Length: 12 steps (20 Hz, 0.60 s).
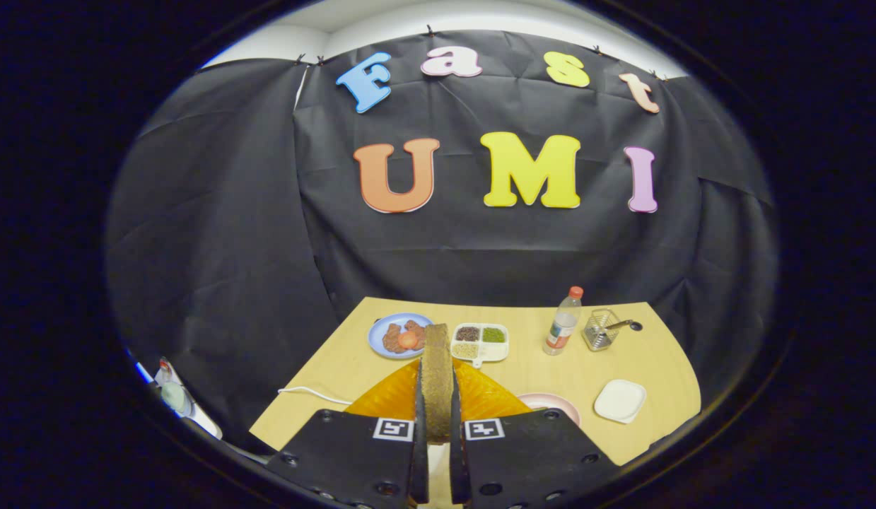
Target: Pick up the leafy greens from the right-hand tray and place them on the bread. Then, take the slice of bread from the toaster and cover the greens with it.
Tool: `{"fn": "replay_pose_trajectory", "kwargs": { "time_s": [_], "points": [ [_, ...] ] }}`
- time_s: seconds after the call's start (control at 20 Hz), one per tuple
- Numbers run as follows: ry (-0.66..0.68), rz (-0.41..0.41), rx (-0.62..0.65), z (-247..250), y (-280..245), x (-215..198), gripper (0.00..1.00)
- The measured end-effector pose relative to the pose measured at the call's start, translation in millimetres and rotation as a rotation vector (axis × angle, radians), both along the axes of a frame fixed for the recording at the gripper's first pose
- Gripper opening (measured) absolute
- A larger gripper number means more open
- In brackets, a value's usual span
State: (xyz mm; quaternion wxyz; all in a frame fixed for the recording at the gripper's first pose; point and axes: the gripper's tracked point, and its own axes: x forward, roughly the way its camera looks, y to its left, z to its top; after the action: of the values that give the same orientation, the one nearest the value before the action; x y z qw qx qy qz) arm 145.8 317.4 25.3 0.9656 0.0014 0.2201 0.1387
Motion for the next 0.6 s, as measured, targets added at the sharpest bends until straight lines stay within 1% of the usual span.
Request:
{"fn": "replay_pose_trajectory", "kwargs": {
  "time_s": [0.1, 0.25, 0.45, 0.6],
  "points": [
    [0.008, -0.015, 0.006, -13, -17, 2, 0.12],
    [0.101, -0.01, 0.065, -51, -35, 6, 0.12],
    [0.187, -0.045, 0.111, -103, -72, 30, 0.12],
    [0.264, -0.039, 0.188, -141, -88, 46, 0.12]
  ]
}}
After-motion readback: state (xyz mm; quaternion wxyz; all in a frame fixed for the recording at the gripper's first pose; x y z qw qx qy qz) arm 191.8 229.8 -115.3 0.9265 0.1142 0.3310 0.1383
